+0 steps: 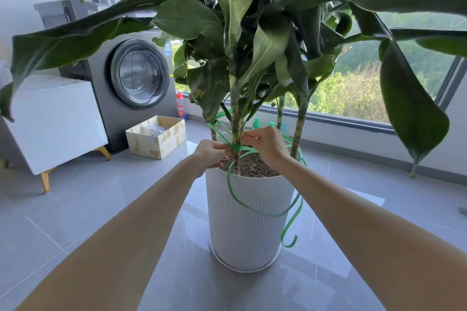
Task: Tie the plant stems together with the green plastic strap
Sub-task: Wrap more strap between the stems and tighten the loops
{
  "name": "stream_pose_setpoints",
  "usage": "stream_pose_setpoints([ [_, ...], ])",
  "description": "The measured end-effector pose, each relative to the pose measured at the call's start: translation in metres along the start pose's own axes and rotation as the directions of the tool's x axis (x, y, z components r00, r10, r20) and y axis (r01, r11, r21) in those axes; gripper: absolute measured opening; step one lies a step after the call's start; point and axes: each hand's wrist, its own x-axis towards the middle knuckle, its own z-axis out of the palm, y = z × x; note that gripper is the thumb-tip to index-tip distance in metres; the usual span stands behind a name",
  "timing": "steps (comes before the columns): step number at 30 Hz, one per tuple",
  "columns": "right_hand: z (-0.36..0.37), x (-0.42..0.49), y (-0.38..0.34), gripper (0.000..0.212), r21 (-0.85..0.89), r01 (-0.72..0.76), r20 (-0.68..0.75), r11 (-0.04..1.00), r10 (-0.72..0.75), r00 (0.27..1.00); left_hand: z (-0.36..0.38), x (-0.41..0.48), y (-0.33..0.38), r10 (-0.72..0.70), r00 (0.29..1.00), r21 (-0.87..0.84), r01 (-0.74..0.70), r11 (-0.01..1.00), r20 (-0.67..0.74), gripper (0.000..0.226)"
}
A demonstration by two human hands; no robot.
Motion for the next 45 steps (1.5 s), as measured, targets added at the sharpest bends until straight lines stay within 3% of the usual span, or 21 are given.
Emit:
stream_pose_setpoints([
  [4,-0.004,0.001,0.014,0.015,-0.066,-0.058,-0.007,0.996,0.058,0.998,-0.005,0.000,0.003,-0.022,0.998,0.085,0.017,0.996,0.052,0.016],
  [7,0.000,0.000,0.025,0.021,-0.135,-0.104,0.032,0.985,0.109,0.993,-0.005,0.001,0.002,0.002,0.998,0.108,-0.008,0.994,0.060,0.024],
  [10,0.008,0.000,0.028,0.029,-0.250,-0.069,0.140,0.966,0.107,0.984,-0.004,0.004,-0.001,0.052,0.998,0.133,-0.056,0.990,0.036,0.036],
  [13,0.013,-0.002,0.027,0.029,-0.375,-0.057,0.155,0.925,0.123,0.980,-0.002,0.006,-0.002,0.145,0.989,0.223,-0.143,0.964,0.005,0.038],
  [16,0.011,-0.005,0.027,0.028,-0.360,-0.044,0.118,0.932,0.093,0.989,-0.002,0.003,-0.001,0.204,0.979,0.273,-0.203,0.940,0.027,0.040],
  [20,0.000,-0.006,0.031,0.022,-0.260,-0.047,0.213,0.964,0.105,0.971,0.000,-0.002,0.002,0.262,0.964,0.339,-0.259,0.904,0.039,0.048],
  [22,-0.005,-0.007,0.032,0.019,-0.246,-0.055,0.228,0.968,0.112,0.967,0.002,-0.003,0.003,0.273,0.961,0.460,-0.260,0.849,0.041,0.049],
  [25,-0.010,-0.007,0.031,0.021,-0.220,-0.044,0.235,0.975,0.096,0.967,0.003,-0.011,0.010,0.344,0.939,0.728,-0.229,0.647,-0.011,0.048],
  [27,-0.015,-0.008,0.028,0.020,-0.219,-0.027,0.242,0.975,0.082,0.967,0.002,-0.016,0.017,0.456,0.886,0.818,-0.205,0.537,-0.078,0.045],
  [29,-0.021,-0.009,0.026,0.018,-0.203,-0.008,0.251,0.979,0.060,0.966,0.002,-0.016,0.022,0.544,0.830,0.837,-0.207,0.506,-0.124,0.039],
  [32,-0.026,-0.012,0.019,0.014,-0.171,0.024,0.265,0.985,0.023,0.964,0.006,-0.014,0.024,0.597,0.789,0.803,-0.259,0.537,-0.145,0.033],
  [37,-0.034,-0.015,0.011,0.015,-0.096,-0.029,0.363,0.995,0.062,0.930,0.009,-0.014,0.032,0.516,0.841,0.756,-0.231,0.613,-0.162,0.029],
  [40,-0.038,-0.015,0.008,0.016,-0.070,-0.126,0.473,0.990,0.144,0.869,0.011,-0.021,0.032,0.522,0.841,0.778,-0.230,0.585,-0.143,0.023],
  [45,-0.048,-0.017,0.000,0.012,-0.035,-0.298,0.612,0.954,0.256,0.748,0.010,-0.020,0.032,0.424,0.898,0.698,-0.230,0.678,-0.116,0.024],
])
